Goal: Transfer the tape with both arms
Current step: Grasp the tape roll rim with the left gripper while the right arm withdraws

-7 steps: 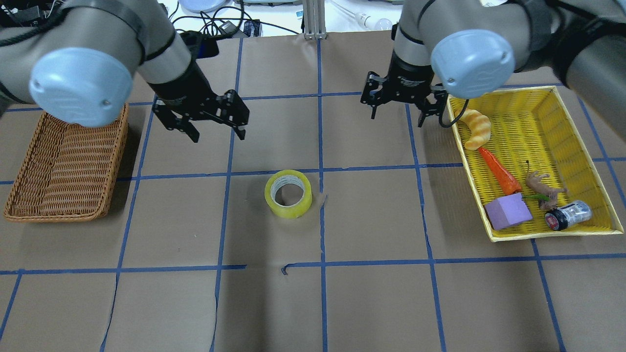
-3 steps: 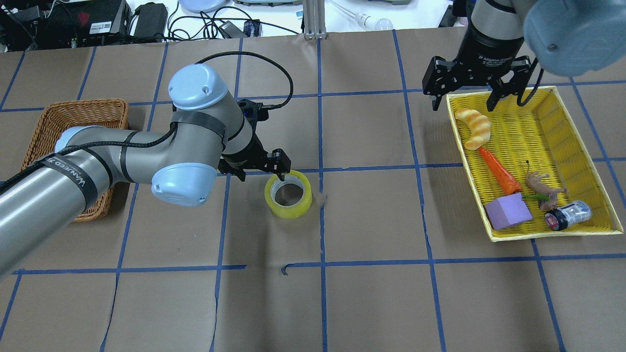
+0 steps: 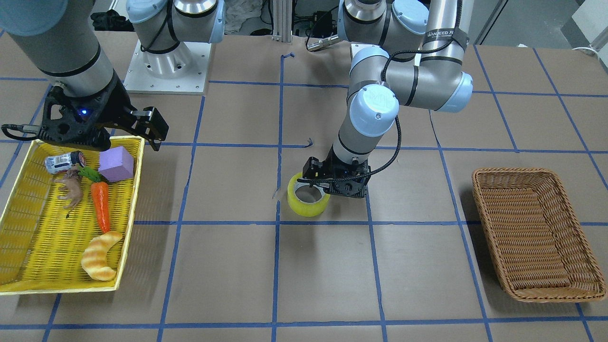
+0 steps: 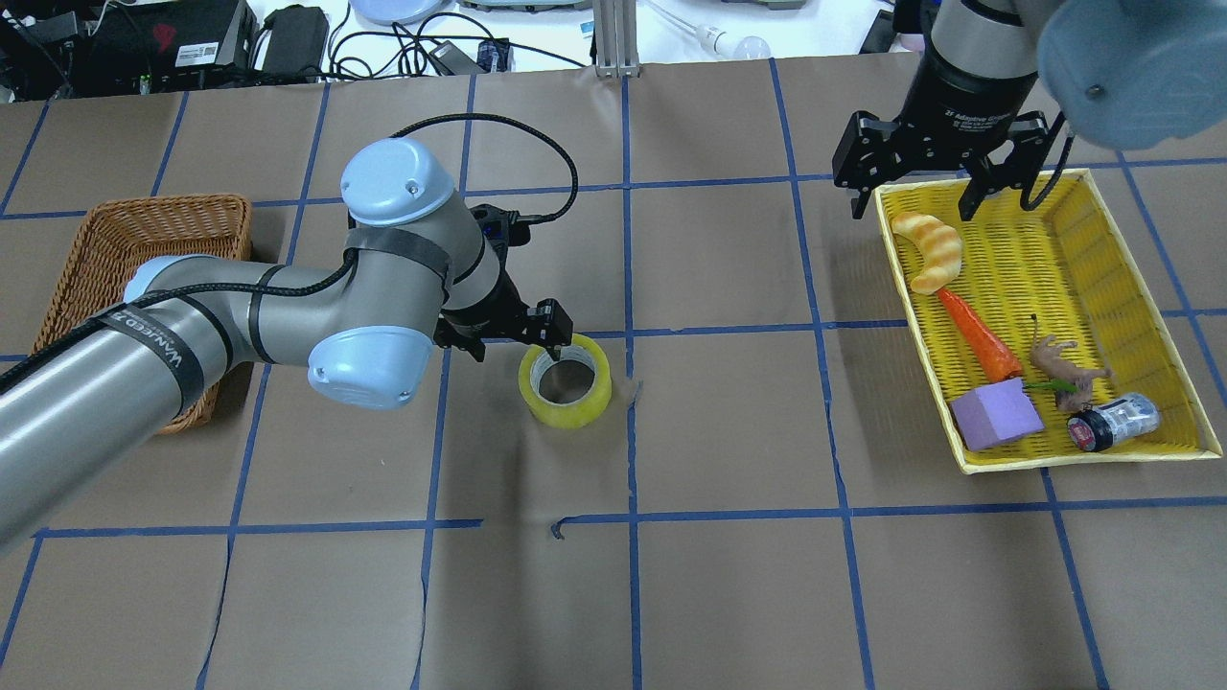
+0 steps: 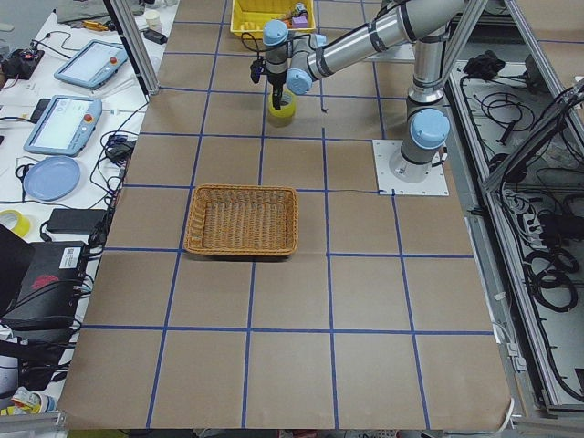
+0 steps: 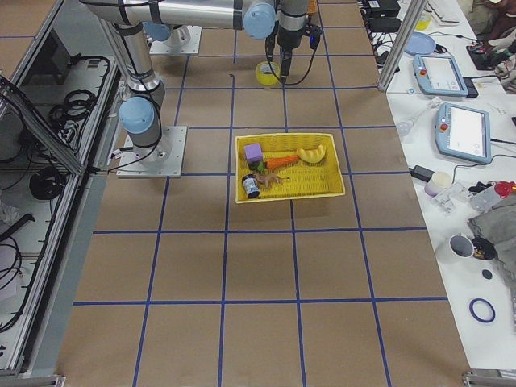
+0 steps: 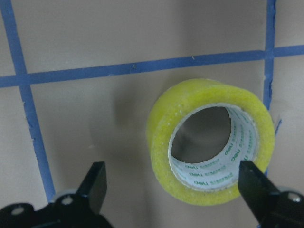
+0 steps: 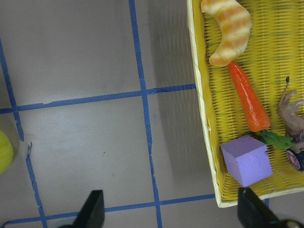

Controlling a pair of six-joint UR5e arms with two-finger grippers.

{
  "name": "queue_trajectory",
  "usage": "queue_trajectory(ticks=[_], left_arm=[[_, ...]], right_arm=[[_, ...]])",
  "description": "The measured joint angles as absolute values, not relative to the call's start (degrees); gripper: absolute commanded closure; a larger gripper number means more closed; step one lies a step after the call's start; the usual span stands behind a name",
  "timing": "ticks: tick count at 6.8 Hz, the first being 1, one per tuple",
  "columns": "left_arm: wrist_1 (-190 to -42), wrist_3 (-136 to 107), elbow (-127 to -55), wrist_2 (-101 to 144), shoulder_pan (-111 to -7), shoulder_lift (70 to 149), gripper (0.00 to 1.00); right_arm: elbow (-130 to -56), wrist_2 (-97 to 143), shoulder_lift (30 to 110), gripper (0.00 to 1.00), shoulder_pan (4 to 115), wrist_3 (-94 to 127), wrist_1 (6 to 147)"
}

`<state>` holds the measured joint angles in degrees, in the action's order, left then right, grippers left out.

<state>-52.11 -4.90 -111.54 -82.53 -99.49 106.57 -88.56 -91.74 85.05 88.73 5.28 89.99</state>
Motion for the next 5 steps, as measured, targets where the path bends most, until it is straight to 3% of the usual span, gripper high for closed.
queue_trajectory(ticks=[2, 3, 4, 5], left_arm=[[-49.65, -4.92, -111.73, -82.70, -99.49, 109.05, 0.00], [-48.74, -4.92, -111.80, -83.00, -99.49, 110.23, 0.15], [-48.23, -4.84, -111.88, -83.30, -99.49, 111.08, 0.49], [-48.12, -4.61, -111.93, -83.43, -99.49, 111.50, 0.95]], right_arm=[[-88.69, -91.51, 85.07, 0.00, 88.67, 5.43, 89.73], [-88.71, -91.49, 85.08, 0.00, 88.67, 5.43, 89.66], [-88.72, -91.31, 85.07, 0.00, 88.67, 5.41, 89.78], [-88.75, -91.26, 85.08, 0.00, 88.67, 5.45, 89.78]])
